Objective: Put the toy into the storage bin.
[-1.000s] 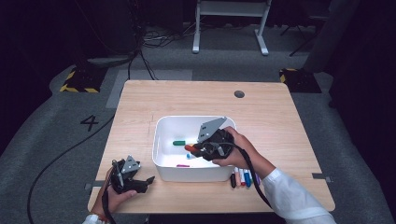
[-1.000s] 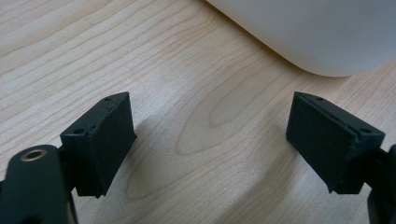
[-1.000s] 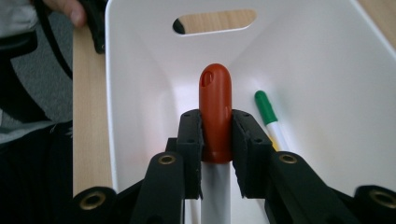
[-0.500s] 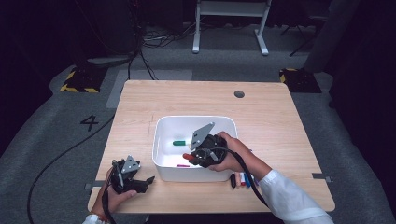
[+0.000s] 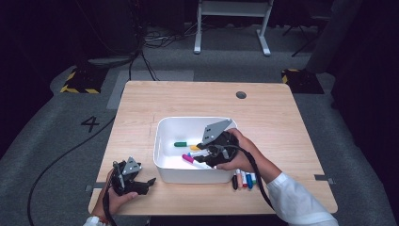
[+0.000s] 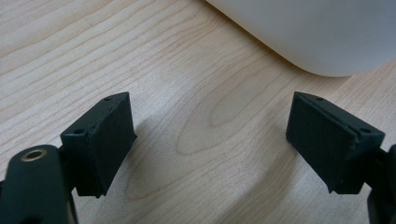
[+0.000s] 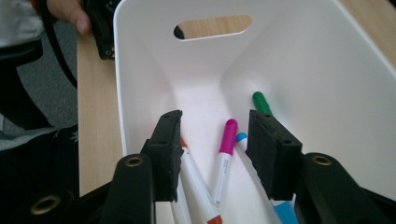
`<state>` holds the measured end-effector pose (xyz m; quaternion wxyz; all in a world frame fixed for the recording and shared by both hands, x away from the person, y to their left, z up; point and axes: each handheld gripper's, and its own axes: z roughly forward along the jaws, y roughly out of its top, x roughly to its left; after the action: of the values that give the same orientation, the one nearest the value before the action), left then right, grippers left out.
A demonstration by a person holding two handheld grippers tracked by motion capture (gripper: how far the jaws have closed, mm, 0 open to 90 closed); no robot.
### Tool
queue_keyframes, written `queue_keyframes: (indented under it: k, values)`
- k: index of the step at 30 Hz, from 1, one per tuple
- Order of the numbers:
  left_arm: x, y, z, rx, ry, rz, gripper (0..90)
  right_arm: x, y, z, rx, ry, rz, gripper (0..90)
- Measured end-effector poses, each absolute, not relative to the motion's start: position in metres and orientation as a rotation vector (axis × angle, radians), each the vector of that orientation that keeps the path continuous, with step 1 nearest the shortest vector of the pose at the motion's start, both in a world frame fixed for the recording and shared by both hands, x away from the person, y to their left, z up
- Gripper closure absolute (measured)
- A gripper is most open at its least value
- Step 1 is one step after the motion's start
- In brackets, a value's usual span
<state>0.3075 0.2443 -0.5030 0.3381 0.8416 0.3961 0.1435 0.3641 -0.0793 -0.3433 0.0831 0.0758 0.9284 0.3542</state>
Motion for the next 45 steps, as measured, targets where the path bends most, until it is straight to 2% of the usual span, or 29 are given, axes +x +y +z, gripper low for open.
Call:
queue_keyframes:
  k: [9, 21, 27, 31, 45]
  values:
    - [0.307, 0.244, -0.503, 2.192, 1.032, 0.377, 15.4, 0.361, -0.126, -0.324, 0.338, 2.607, 1.156, 43.8]
    - [0.307, 0.244, -0.503, 2.192, 1.032, 0.377, 15.3, 0.352, -0.196, -0.322, 0.488, 2.427, 1.184, 40.2]
    - [0.307, 0.244, -0.503, 2.191, 1.032, 0.378, 15.3, 0.342, -0.230, -0.344, 0.597, 2.371, 1.171, 38.4]
    - [0.307, 0.244, -0.503, 2.191, 1.034, 0.378, 15.4, 0.337, -0.254, -0.379, 0.680, 2.394, 1.138, 36.8]
    - [0.307, 0.244, -0.503, 2.190, 1.036, 0.380, 15.3, 0.334, -0.274, -0.455, 0.851, 2.488, 1.047, 35.7]
